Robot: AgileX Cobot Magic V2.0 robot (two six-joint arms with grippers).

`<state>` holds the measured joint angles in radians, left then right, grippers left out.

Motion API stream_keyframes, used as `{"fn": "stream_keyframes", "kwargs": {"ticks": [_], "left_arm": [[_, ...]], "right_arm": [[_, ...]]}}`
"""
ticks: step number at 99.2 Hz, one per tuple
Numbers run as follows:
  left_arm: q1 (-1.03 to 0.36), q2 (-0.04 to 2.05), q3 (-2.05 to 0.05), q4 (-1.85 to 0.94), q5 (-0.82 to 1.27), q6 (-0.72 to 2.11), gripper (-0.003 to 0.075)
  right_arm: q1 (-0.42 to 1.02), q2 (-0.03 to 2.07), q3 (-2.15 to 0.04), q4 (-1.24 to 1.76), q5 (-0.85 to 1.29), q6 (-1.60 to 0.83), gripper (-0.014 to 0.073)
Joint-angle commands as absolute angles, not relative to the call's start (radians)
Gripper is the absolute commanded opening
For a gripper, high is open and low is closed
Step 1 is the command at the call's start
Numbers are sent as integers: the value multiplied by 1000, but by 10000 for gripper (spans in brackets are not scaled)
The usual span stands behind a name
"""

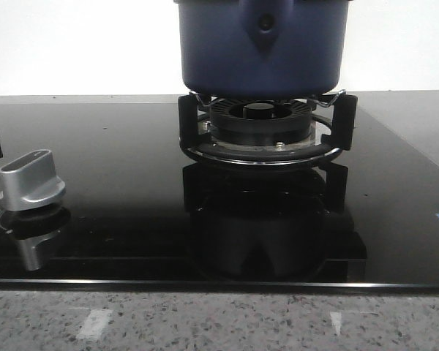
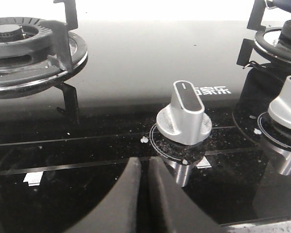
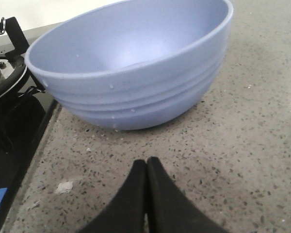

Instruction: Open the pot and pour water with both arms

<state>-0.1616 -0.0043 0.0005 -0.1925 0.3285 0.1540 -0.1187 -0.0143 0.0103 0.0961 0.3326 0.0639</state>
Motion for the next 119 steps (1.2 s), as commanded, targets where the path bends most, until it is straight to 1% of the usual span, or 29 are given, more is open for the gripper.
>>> {"fn": "stream_keyframes", "kwargs": {"ticks": [1, 15, 21, 31, 43, 57, 70, 89, 97, 106, 119], "left_arm": [[-158, -32, 33, -192, 268, 145, -20], [-158, -32, 33, -169, 208, 145, -20], [-158, -32, 33, -201, 183, 145, -20], [-158, -32, 33, -329, 145, 145, -20], [-158, -32, 33, -554, 117, 145, -20], [-158, -32, 33, -641, 71, 145, -20], [-158, -32, 33, -778, 14, 145, -20], [-158, -32, 30, -934, 0, 145, -20], [-158, -32, 13, -949, 15, 145, -20], [-158, -30, -43, -891, 116, 180, -20], [-158, -5, -171, -831, 270, 335, -20]], "right_arm": [[-116, -30, 38, 95, 307, 60, -69], [-116, -30, 38, 95, 305, 60, -69], [-116, -30, 38, 93, 295, 60, -69], [-116, -30, 38, 98, 234, 60, -69], [-116, -30, 38, 179, 93, 60, -69], [-116, -30, 38, 340, -66, 60, -69], [-116, -30, 36, 441, -129, 60, -69], [-116, -30, 27, 498, -110, 60, -69], [-116, -30, -9, 512, -23, 60, -69], [-116, -30, -81, 512, 94, 58, -68], [-116, -5, -204, 510, 203, -24, -68]]}}
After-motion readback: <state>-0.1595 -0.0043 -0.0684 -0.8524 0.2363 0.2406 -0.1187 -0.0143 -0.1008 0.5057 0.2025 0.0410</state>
